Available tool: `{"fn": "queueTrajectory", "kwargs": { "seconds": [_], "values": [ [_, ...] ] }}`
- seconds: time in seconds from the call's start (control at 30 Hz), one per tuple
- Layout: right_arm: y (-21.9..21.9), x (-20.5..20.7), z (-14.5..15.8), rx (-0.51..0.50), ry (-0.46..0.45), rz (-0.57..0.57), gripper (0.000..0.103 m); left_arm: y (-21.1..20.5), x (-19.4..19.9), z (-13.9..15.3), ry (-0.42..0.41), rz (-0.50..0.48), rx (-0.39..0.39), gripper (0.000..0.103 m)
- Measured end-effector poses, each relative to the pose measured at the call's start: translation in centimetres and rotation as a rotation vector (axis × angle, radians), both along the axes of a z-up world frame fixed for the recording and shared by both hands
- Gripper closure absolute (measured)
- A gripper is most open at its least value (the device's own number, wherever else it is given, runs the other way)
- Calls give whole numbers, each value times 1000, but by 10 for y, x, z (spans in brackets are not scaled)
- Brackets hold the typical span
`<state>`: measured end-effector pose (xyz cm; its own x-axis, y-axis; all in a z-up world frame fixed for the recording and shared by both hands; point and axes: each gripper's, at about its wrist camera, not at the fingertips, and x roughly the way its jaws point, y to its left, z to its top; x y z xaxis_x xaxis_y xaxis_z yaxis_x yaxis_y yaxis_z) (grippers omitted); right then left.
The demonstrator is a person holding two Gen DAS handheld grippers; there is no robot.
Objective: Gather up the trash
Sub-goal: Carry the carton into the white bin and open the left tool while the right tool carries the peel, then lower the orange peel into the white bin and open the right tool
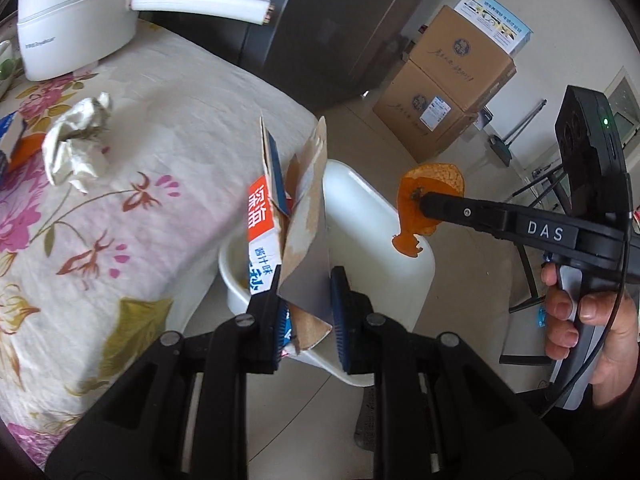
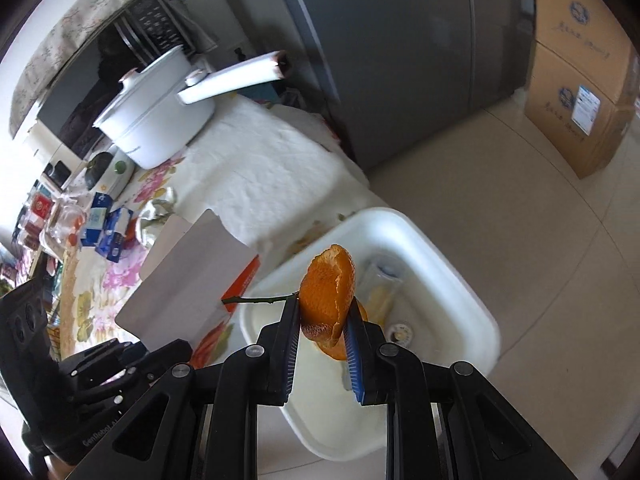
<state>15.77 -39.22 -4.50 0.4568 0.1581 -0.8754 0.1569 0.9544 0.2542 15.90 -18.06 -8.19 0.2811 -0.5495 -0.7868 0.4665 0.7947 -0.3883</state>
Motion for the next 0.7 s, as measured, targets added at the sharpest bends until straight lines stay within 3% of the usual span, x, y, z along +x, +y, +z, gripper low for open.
{"fn": "queueTrajectory", "kwargs": {
  "seconds": [0.37, 0.43, 0.47, 0.5, 0.7],
  "values": [
    [-35, -19, -7, -16, 23, -37, 81, -47, -3, -30, 2, -64, 80, 74],
    [-37, -20, -9, -19, 31, -37, 81, -49, 0, -32, 13, -70, 95, 58],
    [-37, -20, -10, -20, 34, -38, 81, -47, 0, -31, 12, -56, 110, 34],
    [-37, -20, -11, -20, 37, -39, 81, -45, 0, -30, -2, -33, 128, 20],
    [-36, -19, -12, -23, 42, -39, 81, -28, 2, -25, -25, 10, 206, 17]
  ]
}}
